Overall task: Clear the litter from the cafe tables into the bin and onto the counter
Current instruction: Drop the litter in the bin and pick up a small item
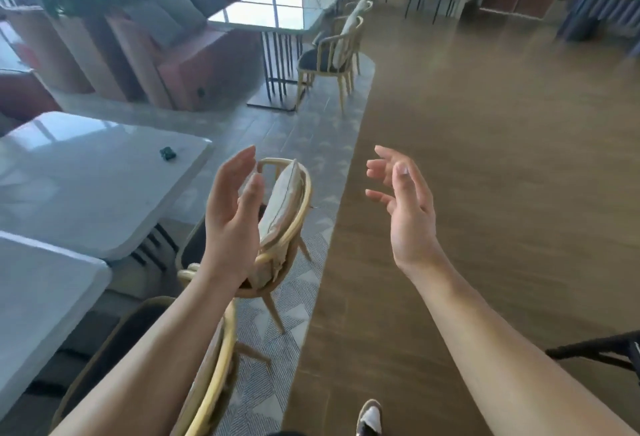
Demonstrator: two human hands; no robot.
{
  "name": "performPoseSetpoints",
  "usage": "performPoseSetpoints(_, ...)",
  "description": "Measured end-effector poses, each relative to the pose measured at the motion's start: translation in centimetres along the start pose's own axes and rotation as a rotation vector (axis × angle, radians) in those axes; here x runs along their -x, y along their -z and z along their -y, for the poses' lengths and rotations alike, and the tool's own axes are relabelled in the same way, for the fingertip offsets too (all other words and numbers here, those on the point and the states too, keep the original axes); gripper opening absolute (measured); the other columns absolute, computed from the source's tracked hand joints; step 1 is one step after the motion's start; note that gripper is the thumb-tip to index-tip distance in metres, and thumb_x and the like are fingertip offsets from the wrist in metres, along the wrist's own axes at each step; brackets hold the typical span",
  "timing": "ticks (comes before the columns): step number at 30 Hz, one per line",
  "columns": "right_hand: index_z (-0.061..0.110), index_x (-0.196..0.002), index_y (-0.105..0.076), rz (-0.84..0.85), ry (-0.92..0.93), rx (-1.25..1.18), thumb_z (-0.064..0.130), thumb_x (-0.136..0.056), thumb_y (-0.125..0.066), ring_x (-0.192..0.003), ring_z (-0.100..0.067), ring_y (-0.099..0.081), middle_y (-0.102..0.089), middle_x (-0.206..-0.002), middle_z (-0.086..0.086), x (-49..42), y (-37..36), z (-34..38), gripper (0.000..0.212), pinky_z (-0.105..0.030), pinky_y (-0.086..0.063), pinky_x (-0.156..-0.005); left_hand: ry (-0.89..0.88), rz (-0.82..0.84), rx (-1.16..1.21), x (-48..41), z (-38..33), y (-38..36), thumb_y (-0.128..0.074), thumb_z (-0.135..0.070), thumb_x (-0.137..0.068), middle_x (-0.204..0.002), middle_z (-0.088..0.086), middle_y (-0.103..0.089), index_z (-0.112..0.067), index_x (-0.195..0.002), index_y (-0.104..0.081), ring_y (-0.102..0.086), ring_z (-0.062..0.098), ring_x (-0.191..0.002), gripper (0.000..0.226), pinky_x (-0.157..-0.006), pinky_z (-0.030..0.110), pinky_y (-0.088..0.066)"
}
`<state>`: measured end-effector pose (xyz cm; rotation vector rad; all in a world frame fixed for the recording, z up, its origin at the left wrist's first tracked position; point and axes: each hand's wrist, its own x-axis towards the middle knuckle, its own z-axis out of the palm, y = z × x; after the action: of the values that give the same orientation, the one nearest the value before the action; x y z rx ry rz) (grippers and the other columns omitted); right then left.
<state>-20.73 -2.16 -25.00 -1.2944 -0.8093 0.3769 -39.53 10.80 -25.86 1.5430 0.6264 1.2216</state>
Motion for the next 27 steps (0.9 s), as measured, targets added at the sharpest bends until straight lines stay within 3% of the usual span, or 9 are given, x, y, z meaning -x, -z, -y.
performPoseSetpoints(10, 0.047, -0.124, -0.069, 0.291, -0.091, -0.069, 0.081, -0.094, -0.046, -0.119, -0.007, -0.065, -0.069, -0.117, 0.019, -12.8, -2.2, -5.7, 0.051, -0.042, -0.054, -0.101, 0.048, -0.266, -0.103, -6.0, 4.0, -2.8, -0.060, -0.050, -0.097, -0.141, -0.015, -0.063, -0.032, -0.135, -0.061, -0.053, 0.019, -0.142, 0.042, -0.118, 0.062, -0.042)
performPoseSetpoints(13, 0.051, -0.121, -0.069, 0.380, -0.111, -0.086, 0.070, -0.099, -0.043, -0.121, -0.007, -0.065, -0.069, -0.117, 0.021, -16.0, -5.0, -7.3, 0.039, -0.049, -0.054, -0.106, 0.059, -0.342, -0.144, -8.3, 5.4, -1.9, -0.060, -0.051, -0.097, -0.144, -0.013, -0.062, -0.033, -0.135, -0.061, -0.054, 0.016, -0.142, 0.043, -0.119, 0.059, -0.043)
performPoseSetpoints(18, 0.042, -0.125, -0.068, 0.485, -0.103, -0.082, 0.068, -0.097, -0.041, -0.120, -0.008, -0.065, -0.069, -0.118, 0.021, -22.0, -11.5, -9.5, 0.047, -0.046, -0.054, -0.106, 0.062, -0.458, -0.205, -13.9, 8.5, 1.1, -0.059, -0.056, -0.096, -0.148, -0.006, -0.060, -0.040, -0.135, -0.060, -0.053, 0.016, -0.142, 0.043, -0.119, 0.058, -0.044)
performPoseSetpoints(21, 0.038, -0.129, -0.066, 0.532, -0.097, -0.075, 0.069, -0.095, -0.040, -0.122, -0.009, -0.064, -0.067, -0.124, 0.014, -25.4, -14.9, -10.1, 0.052, -0.044, -0.054, -0.106, 0.073, -0.507, -0.234, -17.2, 10.1, 2.7, -0.058, -0.055, -0.096, -0.148, -0.002, -0.060, -0.038, -0.136, -0.060, -0.055, 0.015, -0.140, 0.044, -0.117, 0.058, -0.046)
performPoseSetpoints(27, 0.045, -0.127, -0.065, 0.571, -0.079, -0.101, 0.067, -0.099, -0.038, -0.121, -0.009, -0.065, -0.068, -0.123, 0.014, -31.9, -21.4, -11.9, 0.044, -0.039, -0.056, -0.103, 0.061, -0.563, -0.290, -23.6, 12.4, 5.7, -0.058, -0.052, -0.096, -0.147, 0.002, -0.060, -0.026, -0.139, -0.058, -0.056, 0.018, -0.139, 0.050, -0.115, 0.057, -0.047)
